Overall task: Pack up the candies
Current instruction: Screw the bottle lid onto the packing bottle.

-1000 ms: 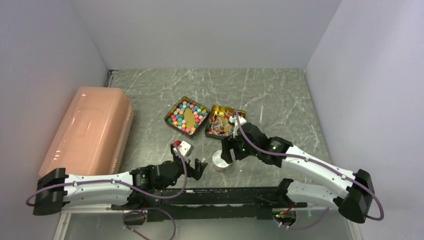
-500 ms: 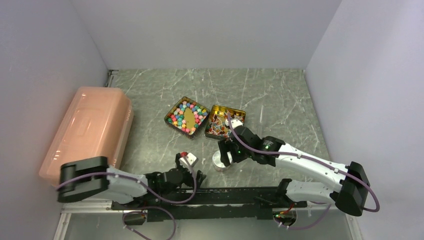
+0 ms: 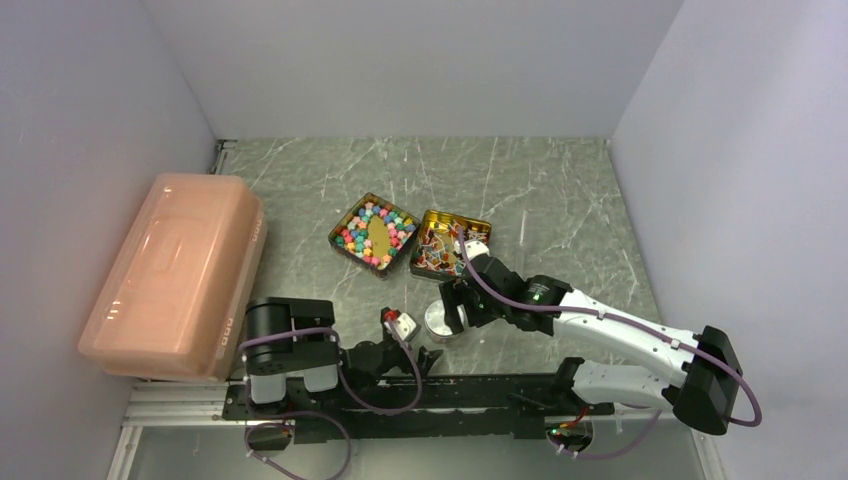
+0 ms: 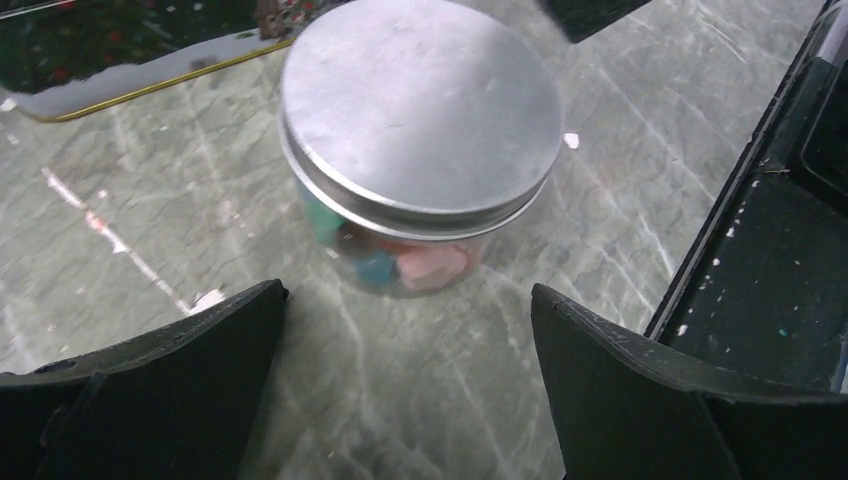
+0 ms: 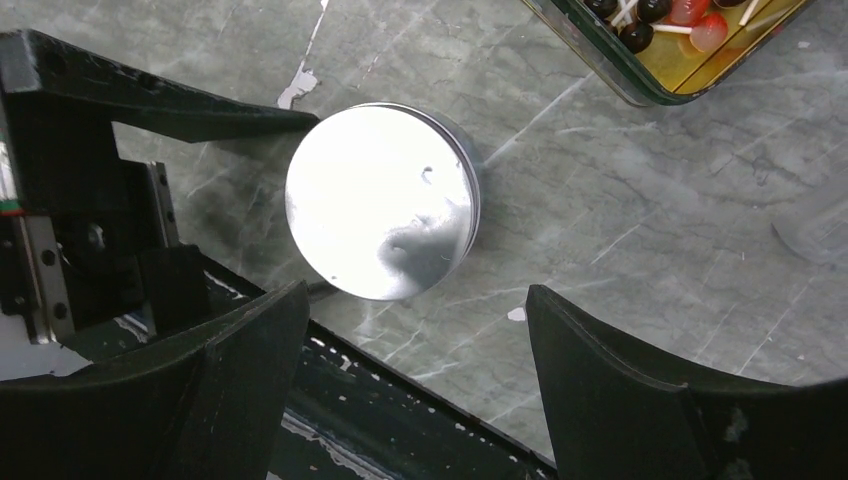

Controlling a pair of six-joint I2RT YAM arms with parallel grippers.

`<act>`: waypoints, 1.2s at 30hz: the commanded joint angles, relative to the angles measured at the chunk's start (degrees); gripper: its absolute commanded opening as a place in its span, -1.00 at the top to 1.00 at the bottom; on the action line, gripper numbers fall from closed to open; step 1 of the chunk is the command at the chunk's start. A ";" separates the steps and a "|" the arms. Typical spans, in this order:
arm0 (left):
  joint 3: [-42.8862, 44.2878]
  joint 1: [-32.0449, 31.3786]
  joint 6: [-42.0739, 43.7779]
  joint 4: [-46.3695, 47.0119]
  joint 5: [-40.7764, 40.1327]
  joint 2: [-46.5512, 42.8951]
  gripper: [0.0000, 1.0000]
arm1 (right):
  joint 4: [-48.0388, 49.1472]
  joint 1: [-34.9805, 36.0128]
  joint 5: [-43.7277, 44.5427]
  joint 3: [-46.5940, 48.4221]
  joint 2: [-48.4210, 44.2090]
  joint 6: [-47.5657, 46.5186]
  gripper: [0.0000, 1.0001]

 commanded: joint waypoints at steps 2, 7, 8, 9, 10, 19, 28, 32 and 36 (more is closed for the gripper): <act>4.41 -1.13 2.31 6.41 1.61 3.05 -0.99 | 0.77 0.20 1.46 -0.44 -0.17 0.17 -0.67; 7.92 -1.13 4.85 5.06 -0.36 5.74 -0.99 | 1.16 0.16 1.28 -0.70 0.27 0.16 -0.67; 8.45 -1.13 5.27 5.43 -1.01 6.48 -0.99 | 1.23 0.18 1.20 -0.82 0.21 0.23 -0.67; 9.03 -1.13 5.83 5.78 -1.46 7.38 -0.99 | 1.38 0.16 1.13 -0.94 0.03 0.25 -0.67; 9.67 -1.13 6.26 6.14 -1.69 8.20 -0.99 | 1.47 0.19 1.06 -1.08 -0.03 0.30 -0.67; 13.52 -0.88 8.70 10.66 -6.01 13.95 -0.99 | 1.95 0.17 0.78 -2.77 -1.28 0.78 -0.67; 15.63 0.22 9.02 10.74 -4.78 15.91 -0.76 | 0.79 0.17 1.32 -2.94 -2.69 1.08 -0.67; 15.19 0.58 8.46 10.76 -3.80 15.63 -0.42 | 0.06 0.17 1.45 -2.03 -3.36 1.51 -0.67; 13.85 0.63 8.70 10.75 -3.11 14.11 -0.21 | -1.20 0.15 1.28 -0.23 -3.60 0.95 -0.67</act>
